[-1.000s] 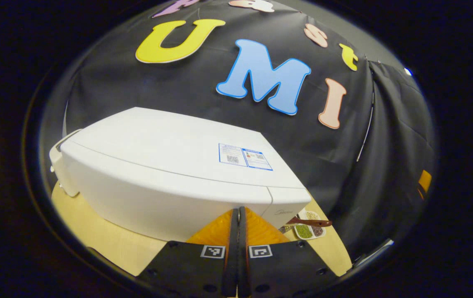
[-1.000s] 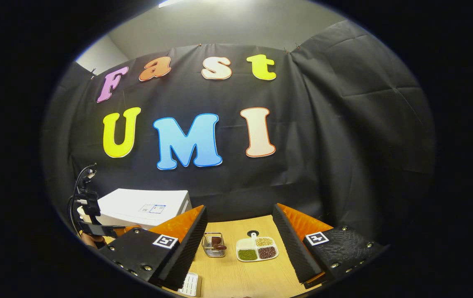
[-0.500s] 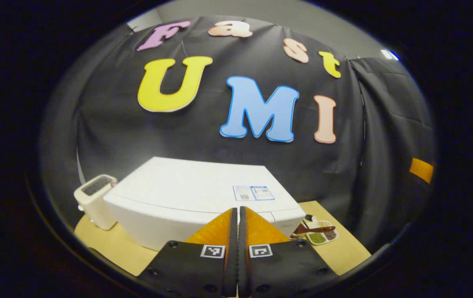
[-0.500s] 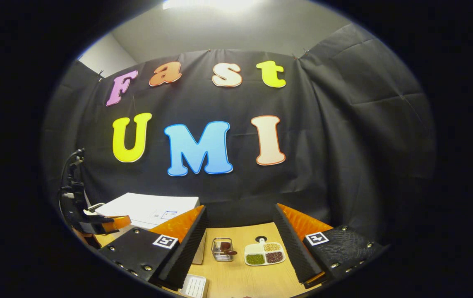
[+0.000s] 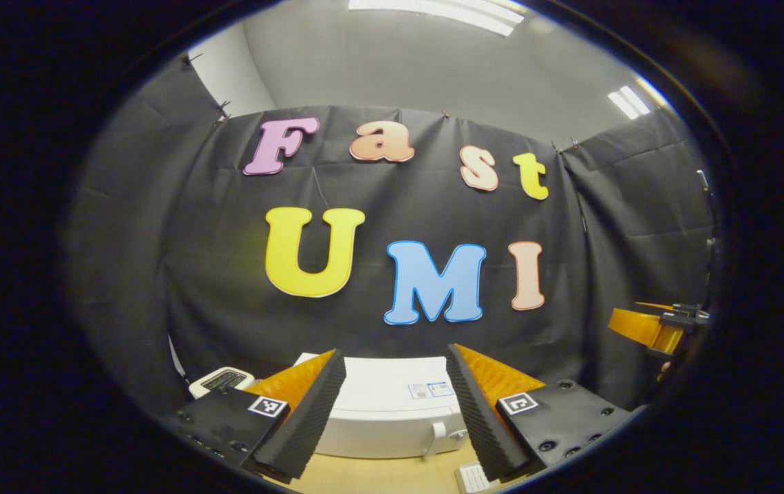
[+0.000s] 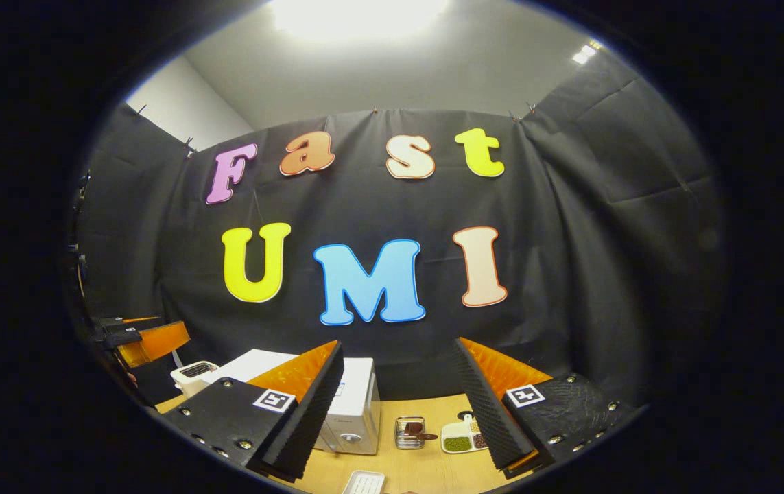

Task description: Open the microwave oven with the left hand, put the food in, and close the microwave oven.

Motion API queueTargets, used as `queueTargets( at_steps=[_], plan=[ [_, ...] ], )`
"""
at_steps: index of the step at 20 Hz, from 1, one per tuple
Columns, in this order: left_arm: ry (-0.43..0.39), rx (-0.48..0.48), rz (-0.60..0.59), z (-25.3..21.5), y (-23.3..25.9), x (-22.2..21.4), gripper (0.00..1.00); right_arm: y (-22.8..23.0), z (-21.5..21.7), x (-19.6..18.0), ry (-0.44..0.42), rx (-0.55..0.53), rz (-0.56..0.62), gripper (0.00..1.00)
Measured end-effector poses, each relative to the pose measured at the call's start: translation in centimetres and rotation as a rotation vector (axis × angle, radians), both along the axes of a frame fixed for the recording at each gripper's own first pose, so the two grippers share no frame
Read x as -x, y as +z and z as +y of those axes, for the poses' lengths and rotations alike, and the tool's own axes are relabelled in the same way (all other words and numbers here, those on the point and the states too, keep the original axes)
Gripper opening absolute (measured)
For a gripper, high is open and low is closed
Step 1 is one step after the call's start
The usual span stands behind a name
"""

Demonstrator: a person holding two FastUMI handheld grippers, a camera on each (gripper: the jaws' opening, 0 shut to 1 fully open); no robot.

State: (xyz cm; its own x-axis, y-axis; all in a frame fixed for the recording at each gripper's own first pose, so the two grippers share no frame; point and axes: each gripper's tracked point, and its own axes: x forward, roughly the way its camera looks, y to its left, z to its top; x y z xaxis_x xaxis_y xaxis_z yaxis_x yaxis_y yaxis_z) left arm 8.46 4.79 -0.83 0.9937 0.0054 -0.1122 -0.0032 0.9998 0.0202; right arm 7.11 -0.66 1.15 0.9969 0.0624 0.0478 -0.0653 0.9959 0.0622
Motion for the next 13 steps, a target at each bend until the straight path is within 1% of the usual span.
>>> queueTargets(
  at_steps=[1,2,7,10,11,13],
  plan=[
    [0.005,-0.002,-0.005,0.5,0.2,0.6,0.96,0.3,0.5,0.5,0.000,0.001,-0.007,0.96],
    [0.006,-0.004,-0.009,0.9,0.5,1.3,0.97,0.5,0.7,1.1,-0.003,0.005,-0.013,0.96],
    [-0.001,-0.003,-0.029,2.3,1.5,4.0,0.96,0.8,1.8,3.2,-0.015,0.012,-0.018,0.96],
    [-0.014,0.002,-0.048,2.3,2.5,4.9,0.96,1.0,2.2,4.1,-0.020,0.014,-0.021,0.96],
    [-0.016,-0.002,-0.052,2.4,2.7,5.0,0.95,1.1,2.2,4.4,-0.023,0.016,-0.021,0.96],
    [-0.011,-0.009,-0.062,2.5,3.0,5.2,0.96,1.2,2.2,4.6,-0.025,0.017,-0.022,0.96]
  ],
)
